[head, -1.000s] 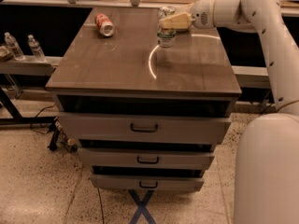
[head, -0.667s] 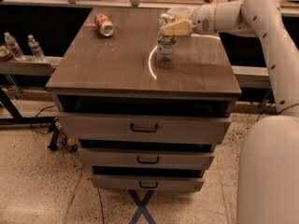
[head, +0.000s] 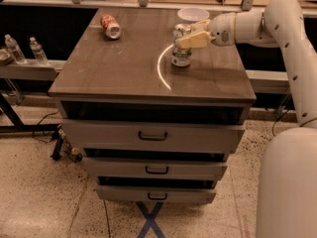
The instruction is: Pick 7up can from white bowl and place on counter
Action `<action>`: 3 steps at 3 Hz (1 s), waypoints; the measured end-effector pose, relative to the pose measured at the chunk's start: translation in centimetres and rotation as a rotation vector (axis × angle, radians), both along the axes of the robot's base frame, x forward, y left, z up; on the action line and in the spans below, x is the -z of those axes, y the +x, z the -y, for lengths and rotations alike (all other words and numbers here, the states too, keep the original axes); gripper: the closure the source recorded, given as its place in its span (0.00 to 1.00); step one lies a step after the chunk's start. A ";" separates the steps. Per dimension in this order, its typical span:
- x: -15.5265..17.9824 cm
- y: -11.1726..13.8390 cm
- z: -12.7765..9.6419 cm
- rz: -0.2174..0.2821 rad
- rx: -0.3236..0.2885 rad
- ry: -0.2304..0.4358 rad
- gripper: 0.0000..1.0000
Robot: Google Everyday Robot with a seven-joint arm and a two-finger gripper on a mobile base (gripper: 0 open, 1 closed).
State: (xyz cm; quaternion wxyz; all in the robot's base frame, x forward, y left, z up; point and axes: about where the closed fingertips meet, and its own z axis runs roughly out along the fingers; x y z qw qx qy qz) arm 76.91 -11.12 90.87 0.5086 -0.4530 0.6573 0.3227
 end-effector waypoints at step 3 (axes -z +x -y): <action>0.0 -0.8 1.1 0.022 -0.037 0.001 0.00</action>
Offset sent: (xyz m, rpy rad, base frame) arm -0.0083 -0.0175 -0.0015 0.0132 -0.0416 0.0441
